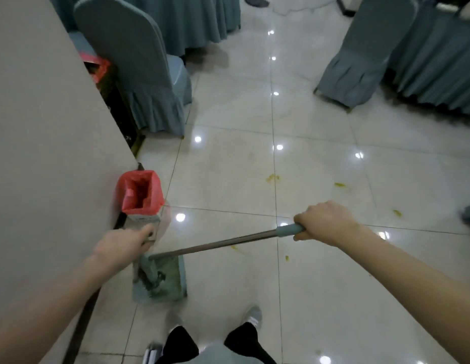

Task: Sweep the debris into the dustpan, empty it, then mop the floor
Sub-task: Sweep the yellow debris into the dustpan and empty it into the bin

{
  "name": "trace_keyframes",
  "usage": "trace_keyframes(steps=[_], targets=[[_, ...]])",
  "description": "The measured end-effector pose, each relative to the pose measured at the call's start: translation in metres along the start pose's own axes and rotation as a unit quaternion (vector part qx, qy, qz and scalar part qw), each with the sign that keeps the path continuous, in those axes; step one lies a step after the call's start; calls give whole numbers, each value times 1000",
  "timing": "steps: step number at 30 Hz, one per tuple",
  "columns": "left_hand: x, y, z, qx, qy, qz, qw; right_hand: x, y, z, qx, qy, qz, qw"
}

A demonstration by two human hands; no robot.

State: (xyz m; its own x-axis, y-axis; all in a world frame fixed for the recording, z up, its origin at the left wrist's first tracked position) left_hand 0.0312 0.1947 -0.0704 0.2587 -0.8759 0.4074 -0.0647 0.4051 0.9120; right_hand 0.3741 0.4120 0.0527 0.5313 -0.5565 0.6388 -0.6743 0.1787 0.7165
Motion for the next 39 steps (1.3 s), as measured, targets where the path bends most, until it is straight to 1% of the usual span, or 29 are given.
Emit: trace_keyframes(steps=[3,5,8,12,16,20,23,27,29,34,39], targets=[[4,17,-15,10,32,-9,999,23,-55,-61,-53,-48,12,997],[-7,29,-45,-11,14,-19,1000,30,-84,-95,-87,-75,3,993],[-36,46,-86,-13,-29,-58,998,37,-126,-136,-147,-126,3,981],[-71,67,-143,-44,-56,-50,996,37,-182,-163,-231,-165,17,959],[-97,78,-196,-54,-78,-53,994,27,-227,-170,-291,-201,45,934],[-122,81,-234,-41,-101,-47,993,11,-258,-161,-355,-225,70,905],[-136,84,-261,-51,-120,-59,990,-5,-280,-142,-403,-232,85,881],[-153,84,-286,-65,-147,-49,986,-3,-307,-108,-402,-283,123,862],[-161,82,-294,-72,-172,-45,981,11,-326,-91,-411,-304,143,847],[-167,76,-317,-90,-236,-41,967,79,-372,-48,-456,-361,188,791],[-161,79,-343,-129,-306,-34,942,163,-394,20,-493,-415,254,722]])
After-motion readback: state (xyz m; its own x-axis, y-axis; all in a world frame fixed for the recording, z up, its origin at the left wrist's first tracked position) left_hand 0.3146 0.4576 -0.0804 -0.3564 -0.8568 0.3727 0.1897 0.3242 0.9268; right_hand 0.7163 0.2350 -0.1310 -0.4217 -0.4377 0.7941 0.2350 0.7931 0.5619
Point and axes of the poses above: each hand's wrist, its own x-axis away from the middle knuckle, its own y-axis out of the back of the hand, z = x × y, the point moved 1 cm from there along -x, towards the middle knuckle, and after that the axes turned 4 degrees about z, right-handed, at the moved point
